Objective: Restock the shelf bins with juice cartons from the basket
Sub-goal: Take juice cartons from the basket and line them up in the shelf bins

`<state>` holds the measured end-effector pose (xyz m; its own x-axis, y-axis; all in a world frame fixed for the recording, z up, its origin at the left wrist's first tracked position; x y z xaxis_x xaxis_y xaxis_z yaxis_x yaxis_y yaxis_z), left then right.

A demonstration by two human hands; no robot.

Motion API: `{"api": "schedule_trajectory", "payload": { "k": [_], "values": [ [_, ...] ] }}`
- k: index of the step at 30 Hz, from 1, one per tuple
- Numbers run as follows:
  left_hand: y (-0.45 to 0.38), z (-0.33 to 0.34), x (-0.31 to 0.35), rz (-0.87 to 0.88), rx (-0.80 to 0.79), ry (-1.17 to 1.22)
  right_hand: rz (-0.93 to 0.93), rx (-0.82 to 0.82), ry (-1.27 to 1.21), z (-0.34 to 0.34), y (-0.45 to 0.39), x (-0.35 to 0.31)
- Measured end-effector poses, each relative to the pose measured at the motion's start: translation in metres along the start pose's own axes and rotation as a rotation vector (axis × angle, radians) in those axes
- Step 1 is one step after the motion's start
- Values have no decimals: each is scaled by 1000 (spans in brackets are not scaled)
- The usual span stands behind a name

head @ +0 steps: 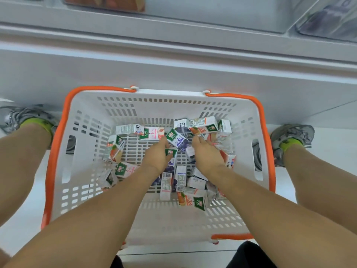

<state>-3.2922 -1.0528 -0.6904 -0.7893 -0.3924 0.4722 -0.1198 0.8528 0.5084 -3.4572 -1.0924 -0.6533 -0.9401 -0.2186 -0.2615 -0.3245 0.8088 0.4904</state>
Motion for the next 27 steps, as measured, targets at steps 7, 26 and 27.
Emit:
{"api": "schedule_trajectory", "payload": {
  "k": [7,26,27],
  "values": [
    [16,-22,1,-51,33,334,-60,-9,-102,-16,2,-1],
    [144,-269,88,356,-31,896,-542,29,-779,-262,131,-79],
    [148,-269,90,352,-48,938,-558,26,-857,-264,134,-82]
  ]
}}
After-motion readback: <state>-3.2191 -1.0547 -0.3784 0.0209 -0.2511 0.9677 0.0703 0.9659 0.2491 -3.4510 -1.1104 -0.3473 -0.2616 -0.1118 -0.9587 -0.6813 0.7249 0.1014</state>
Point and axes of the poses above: each hand's wrist, its own y-axis away from the middle knuckle, its own z-axis out of the palm, x = y × z, the point moved 2 cm from there along -y, towards the middle knuckle, and after that the axes turned 7 degrees about -y, right-handed, at the moved point
